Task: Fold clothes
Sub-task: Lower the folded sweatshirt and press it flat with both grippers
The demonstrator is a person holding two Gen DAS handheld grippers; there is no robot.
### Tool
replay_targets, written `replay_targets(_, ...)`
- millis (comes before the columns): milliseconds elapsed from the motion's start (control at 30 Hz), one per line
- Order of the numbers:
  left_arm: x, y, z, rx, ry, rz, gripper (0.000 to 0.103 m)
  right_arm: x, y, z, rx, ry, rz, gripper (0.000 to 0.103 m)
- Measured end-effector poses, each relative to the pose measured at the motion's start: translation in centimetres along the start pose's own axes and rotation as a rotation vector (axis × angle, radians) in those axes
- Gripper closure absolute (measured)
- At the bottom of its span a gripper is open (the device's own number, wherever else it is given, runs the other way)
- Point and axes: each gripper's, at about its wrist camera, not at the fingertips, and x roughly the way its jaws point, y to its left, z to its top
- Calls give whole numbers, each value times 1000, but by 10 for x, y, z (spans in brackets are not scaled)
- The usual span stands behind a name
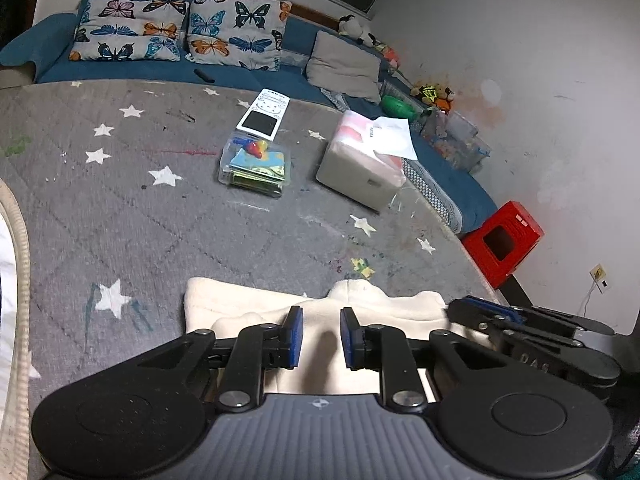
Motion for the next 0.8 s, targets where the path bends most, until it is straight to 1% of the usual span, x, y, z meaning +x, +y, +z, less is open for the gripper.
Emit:
replay_targets(100, 3, 1, -2, 5, 7, 3, 81, 15, 9, 0, -33, 23, -15, 88)
replay_targets(267, 1, 4, -2, 0, 7, 8, 81, 26, 16, 3, -64, 23, -51, 88)
replay_targets(400, -12, 1, -5, 15, -10, 3, 81, 11, 6, 6, -22, 22, -37, 88)
replay_targets(533, -25, -4, -10, 31, -19, -6, 81, -15, -1, 2, -23, 22, -41, 88)
replay_targets(800, -49, -15, -43, 84, 5, -47, 81, -70, 6, -33, -64, 29, -42, 87)
